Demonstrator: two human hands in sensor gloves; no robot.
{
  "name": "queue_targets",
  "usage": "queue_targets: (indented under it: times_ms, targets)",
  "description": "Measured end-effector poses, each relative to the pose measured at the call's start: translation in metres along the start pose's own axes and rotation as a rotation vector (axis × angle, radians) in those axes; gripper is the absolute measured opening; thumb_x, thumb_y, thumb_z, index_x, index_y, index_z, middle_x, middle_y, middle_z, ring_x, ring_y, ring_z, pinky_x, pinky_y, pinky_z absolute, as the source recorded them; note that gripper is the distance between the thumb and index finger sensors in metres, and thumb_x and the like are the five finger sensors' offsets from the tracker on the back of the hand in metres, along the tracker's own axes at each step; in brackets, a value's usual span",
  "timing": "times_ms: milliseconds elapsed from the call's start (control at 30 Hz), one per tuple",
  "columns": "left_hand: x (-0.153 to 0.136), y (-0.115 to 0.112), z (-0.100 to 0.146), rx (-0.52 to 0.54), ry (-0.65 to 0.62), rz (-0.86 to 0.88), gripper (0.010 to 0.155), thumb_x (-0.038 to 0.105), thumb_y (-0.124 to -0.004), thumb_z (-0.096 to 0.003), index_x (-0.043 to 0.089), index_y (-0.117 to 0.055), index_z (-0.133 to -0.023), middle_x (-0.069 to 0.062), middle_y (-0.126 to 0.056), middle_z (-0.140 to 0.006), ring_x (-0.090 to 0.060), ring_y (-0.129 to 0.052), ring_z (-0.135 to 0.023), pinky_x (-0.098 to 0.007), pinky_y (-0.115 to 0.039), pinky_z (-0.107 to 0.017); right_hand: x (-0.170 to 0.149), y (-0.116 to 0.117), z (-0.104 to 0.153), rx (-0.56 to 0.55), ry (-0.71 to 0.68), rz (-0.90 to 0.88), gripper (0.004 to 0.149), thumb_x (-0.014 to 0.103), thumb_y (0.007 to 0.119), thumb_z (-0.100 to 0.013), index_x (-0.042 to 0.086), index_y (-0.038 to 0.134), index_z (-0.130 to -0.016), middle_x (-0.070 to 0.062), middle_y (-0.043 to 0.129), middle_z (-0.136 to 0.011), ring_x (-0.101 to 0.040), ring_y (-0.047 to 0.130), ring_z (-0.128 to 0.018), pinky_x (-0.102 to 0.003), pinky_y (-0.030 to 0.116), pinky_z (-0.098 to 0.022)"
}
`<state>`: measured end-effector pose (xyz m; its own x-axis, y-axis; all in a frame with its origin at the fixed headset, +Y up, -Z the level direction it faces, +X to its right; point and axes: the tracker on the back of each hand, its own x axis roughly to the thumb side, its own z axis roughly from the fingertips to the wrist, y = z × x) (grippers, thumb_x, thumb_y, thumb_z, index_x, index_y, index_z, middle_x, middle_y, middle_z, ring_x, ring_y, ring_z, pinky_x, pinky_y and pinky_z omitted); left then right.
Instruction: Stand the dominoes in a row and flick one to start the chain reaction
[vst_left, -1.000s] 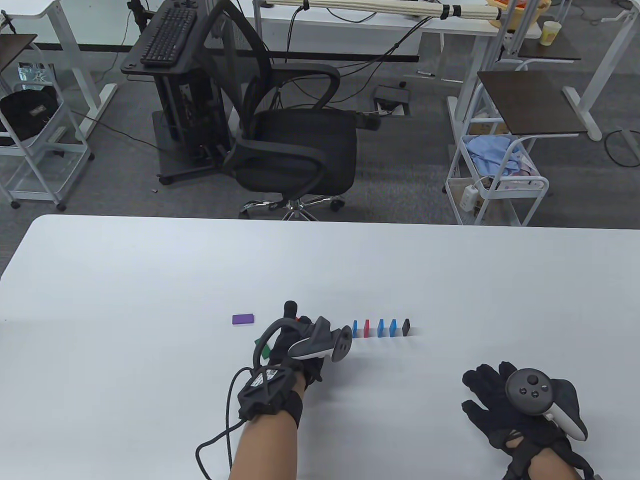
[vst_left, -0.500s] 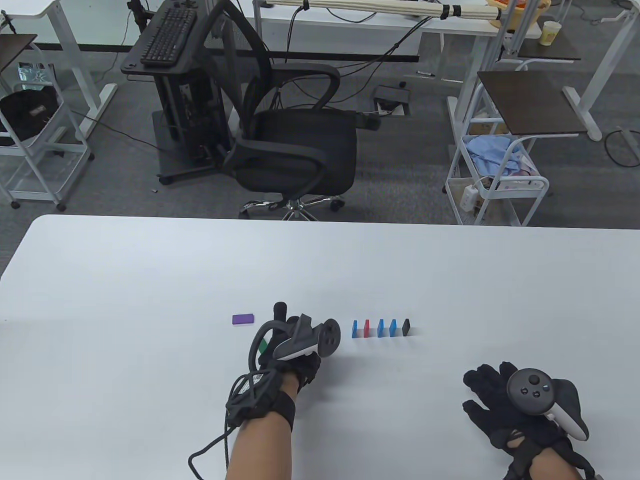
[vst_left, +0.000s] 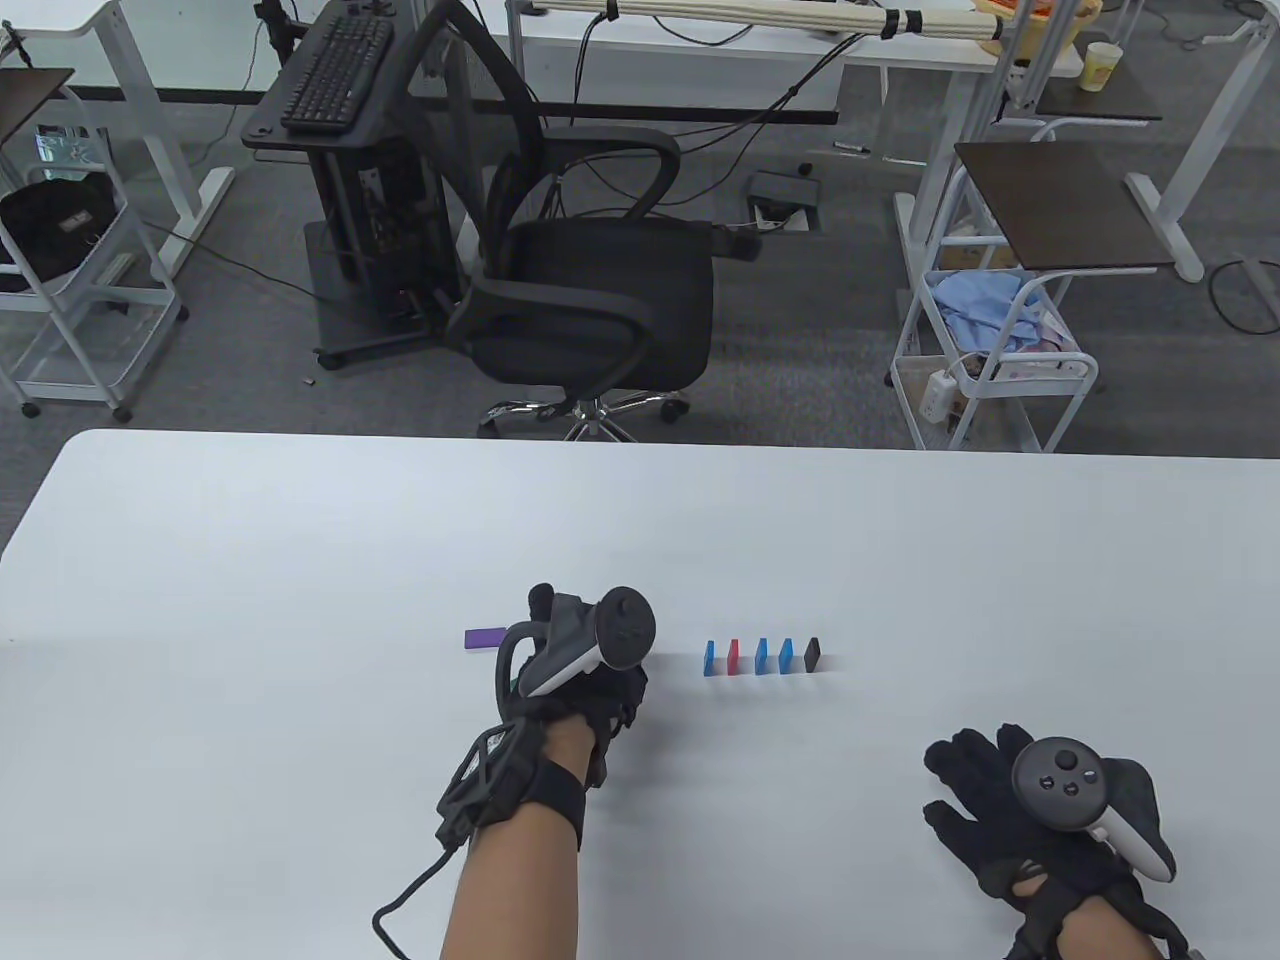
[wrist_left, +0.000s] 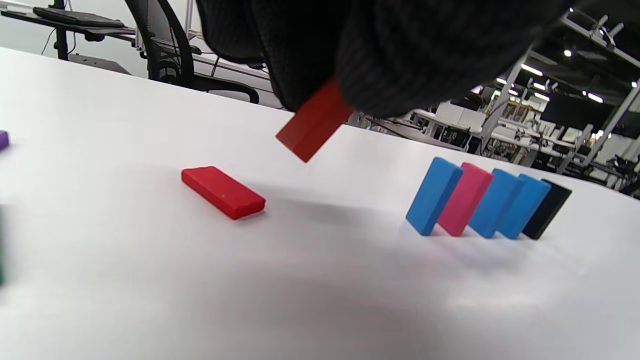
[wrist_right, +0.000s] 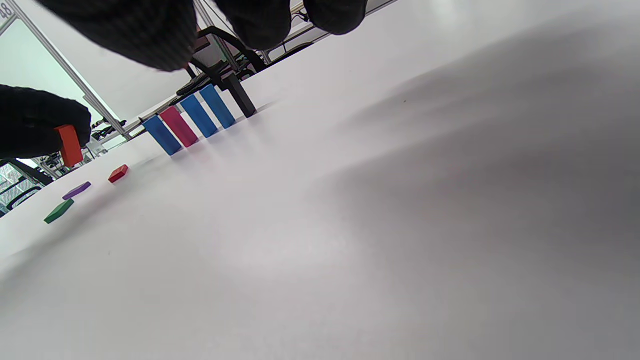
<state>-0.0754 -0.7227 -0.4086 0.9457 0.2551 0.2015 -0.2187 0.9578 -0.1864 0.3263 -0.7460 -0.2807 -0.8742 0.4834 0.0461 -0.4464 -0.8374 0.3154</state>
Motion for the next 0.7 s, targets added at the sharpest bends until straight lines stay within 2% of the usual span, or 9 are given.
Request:
queue_targets:
  times_ms: [300,700]
  targets:
    - [-0.002,-0.003,-0.012,0.011,0.038,0.172,0.055,0.03,-0.088,-0.0431,0.02,-0.065,-0.092,-0.006,-0.079,-0.097,-0.03,-0.061,-0.1,-0.072,-0.014,-0.069,0.0,0.0,-0.001,0.001,0.0,0.002,0.061,0.051,0.07,-0.054,0.026,0.045,-0.104,-0.014,0.03,-0.116,-0.048,0.002,-0.1,-0.067,0.007,-0.071]
    - [0.009,-0.021,-0.029,-0.014,0.046,0.225,0.055,0.028,-0.086,-0.0439,0.022,-0.062,-0.093,-0.005,-0.077,-0.098,-0.03,-0.06,-0.101,-0.072,-0.014,-0.069,0.0,0.0,-0.001,-0.001,-0.001,-0.001,0.061,0.051,0.07,-0.054,0.026,0.045,-0.104,-0.014,0.03,-0.116,-0.048,0.003,-0.1,-0.067,0.007,-0.071]
